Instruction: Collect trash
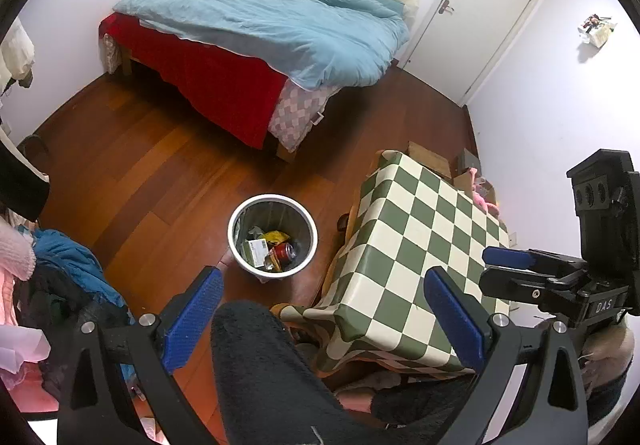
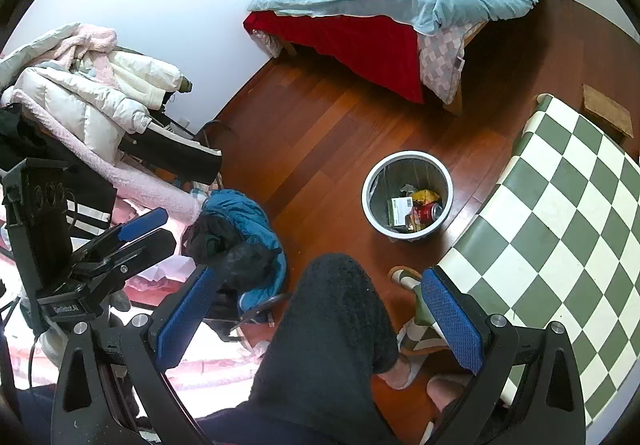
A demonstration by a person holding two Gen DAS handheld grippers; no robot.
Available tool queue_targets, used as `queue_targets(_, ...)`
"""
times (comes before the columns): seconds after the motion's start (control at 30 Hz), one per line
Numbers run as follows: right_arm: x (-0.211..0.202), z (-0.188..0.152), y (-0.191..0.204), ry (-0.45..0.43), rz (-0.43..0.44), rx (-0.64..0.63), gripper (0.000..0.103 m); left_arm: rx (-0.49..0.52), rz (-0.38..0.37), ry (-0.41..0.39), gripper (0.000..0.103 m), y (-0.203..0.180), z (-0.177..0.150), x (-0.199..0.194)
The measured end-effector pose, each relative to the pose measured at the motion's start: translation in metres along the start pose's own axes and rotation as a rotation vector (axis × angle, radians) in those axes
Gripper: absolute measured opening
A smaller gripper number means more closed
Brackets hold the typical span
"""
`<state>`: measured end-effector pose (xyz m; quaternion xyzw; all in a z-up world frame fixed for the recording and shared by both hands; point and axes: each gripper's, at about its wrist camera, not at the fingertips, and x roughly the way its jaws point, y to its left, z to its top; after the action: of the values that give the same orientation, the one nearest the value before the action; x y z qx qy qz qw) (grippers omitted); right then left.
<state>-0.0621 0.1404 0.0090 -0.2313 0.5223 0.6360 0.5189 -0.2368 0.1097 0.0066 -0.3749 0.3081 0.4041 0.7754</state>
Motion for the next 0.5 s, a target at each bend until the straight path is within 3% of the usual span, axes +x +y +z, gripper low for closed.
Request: queue_targets(0.5,0.0052,0.0012,0.0097,0.016,0.012,-0.017,0.103,0.0,-0.006,-0.001,0.103,0.0011,0.0017,0.0002)
